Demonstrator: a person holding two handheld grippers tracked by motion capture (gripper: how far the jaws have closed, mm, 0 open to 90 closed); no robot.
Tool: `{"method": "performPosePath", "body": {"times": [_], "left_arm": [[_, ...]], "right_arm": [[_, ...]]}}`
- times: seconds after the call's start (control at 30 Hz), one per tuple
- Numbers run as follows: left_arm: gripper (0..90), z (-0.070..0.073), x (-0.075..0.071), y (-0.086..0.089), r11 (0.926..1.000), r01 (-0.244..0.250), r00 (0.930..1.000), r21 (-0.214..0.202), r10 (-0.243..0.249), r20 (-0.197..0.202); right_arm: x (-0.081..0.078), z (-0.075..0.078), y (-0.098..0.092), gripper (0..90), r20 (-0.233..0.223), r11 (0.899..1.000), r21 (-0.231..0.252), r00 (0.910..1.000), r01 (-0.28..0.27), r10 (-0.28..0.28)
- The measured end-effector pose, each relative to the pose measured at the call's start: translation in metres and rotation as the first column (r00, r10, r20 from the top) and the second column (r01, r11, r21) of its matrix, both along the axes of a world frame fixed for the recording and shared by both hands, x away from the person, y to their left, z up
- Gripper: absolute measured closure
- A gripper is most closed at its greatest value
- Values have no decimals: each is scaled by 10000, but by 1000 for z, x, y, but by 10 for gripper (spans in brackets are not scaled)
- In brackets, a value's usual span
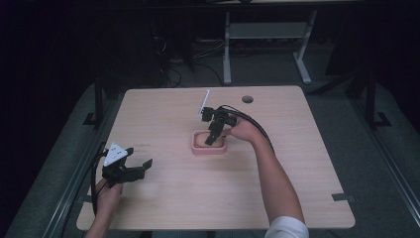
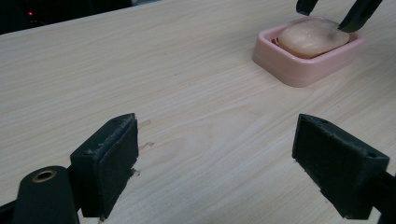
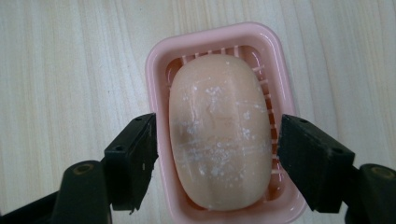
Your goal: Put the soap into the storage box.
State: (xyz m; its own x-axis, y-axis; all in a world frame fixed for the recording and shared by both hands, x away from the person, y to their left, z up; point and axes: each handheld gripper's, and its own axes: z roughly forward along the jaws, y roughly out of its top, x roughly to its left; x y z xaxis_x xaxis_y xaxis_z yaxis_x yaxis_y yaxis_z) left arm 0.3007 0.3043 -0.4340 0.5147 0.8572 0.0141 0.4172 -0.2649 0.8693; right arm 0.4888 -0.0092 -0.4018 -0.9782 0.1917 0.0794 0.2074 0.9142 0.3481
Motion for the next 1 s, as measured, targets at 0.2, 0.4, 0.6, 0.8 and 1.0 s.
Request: {"method": "performPosePath", "body": {"times": [0.2, 0.4, 0.6, 0.8, 1.0], "left_arm": [[142, 0, 0, 0, 10000, 23, 10000, 37, -23, 18], [142, 0, 0, 0, 10000, 26, 10000, 51, -27, 18], [142, 0, 0, 0, 10000, 20, 10000, 36, -20, 9], [142, 0, 0, 0, 9999, 20, 10000, 148, -19, -75], [142, 0, 0, 0, 9999, 30, 10000, 117, -30, 2]], "right_arm": [[-2, 3, -7, 276, -30, 9999, 22, 9999, 130, -129], [-6, 4, -13, 274, 12, 9998, 72, 9998, 199, -199], [-9, 3, -20, 270, -38, 9995, 84, 9995, 304, -304], [-13, 6, -25, 268, 98, 9995, 169, 9996, 262, -264], [-17, 7, -31, 253, 139, 9988, 186, 9989, 444, -447]]}}
